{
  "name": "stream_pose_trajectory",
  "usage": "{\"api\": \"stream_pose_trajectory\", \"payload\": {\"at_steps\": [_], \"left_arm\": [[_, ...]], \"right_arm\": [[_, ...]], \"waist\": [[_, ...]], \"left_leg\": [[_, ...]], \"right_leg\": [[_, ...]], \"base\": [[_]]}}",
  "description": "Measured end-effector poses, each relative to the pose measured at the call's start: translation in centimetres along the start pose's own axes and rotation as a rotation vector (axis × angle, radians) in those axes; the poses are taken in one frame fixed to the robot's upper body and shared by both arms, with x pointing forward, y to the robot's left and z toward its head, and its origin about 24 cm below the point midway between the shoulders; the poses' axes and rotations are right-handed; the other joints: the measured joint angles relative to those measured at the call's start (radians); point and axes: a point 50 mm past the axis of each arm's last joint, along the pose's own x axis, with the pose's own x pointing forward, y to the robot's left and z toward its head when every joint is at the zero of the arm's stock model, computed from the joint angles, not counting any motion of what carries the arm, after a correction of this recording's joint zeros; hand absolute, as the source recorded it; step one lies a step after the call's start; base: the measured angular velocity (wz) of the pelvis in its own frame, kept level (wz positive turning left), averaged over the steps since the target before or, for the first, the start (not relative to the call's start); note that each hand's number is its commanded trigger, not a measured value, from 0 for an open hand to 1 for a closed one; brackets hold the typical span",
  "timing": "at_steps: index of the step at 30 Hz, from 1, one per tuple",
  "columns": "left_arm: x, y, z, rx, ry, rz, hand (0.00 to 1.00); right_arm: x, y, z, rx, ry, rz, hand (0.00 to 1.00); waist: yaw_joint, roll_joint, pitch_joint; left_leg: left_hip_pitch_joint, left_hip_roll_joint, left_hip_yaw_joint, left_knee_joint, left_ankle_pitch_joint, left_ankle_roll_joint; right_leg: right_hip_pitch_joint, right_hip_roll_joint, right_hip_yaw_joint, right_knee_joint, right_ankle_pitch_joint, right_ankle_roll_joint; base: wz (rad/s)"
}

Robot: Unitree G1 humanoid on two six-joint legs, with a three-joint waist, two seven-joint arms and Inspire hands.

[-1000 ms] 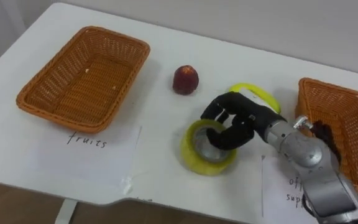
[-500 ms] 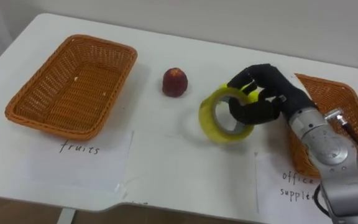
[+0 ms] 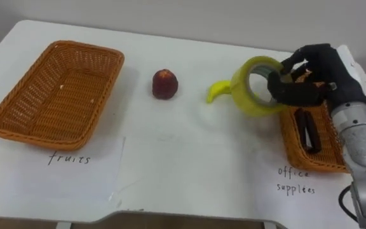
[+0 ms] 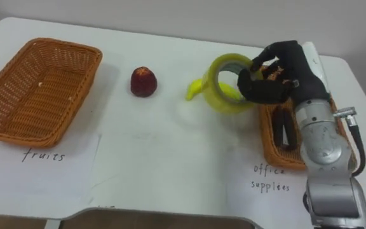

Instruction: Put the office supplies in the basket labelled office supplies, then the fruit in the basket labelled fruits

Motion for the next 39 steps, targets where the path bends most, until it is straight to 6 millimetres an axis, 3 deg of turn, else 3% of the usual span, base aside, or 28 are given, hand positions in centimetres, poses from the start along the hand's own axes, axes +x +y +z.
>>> {"api": "stream_pose_trajectory", "payload": {"at_steps": [13, 24, 39], "left_arm": [[-0.4, 0.0, -1.5, 0.003, 0.038, -0.001, 0.0], [-0.4, 0.1, -1.7, 0.004, 0.042, 0.021, 0.0], [-0.3, 0.6, -1.9, -0.024, 0.06, 0.029, 0.0]], "right_arm": [[-0.9, -2.2, -2.6, 0.028, 0.098, -0.098, 1.0], [-1.3, -3.2, -5.0, 0.026, 0.198, -0.159, 1.0], [-2.3, -3.1, -7.1, 0.047, 0.285, -0.19, 1.0]], "waist": [[-0.033, 0.0, -0.0114], [-0.044, -0.005, -0.0086], [-0.055, -0.008, -0.0063]], "left_leg": [[0.001, 0.008, 0.025, -0.002, 0.0, 0.0], [0.0, 0.012, 0.049, -0.013, 0.0, -0.001], [0.002, 0.011, 0.055, -0.013, 0.0, -0.001]], "right_leg": [[-0.013, 0.001, 0.022, 0.005, 0.001, -0.002], [-0.029, 0.012, 0.047, 0.005, 0.003, -0.005], [-0.029, 0.013, 0.061, 0.002, 0.003, -0.005]], "base": [[-0.05], [-0.06], [-0.01]]}}
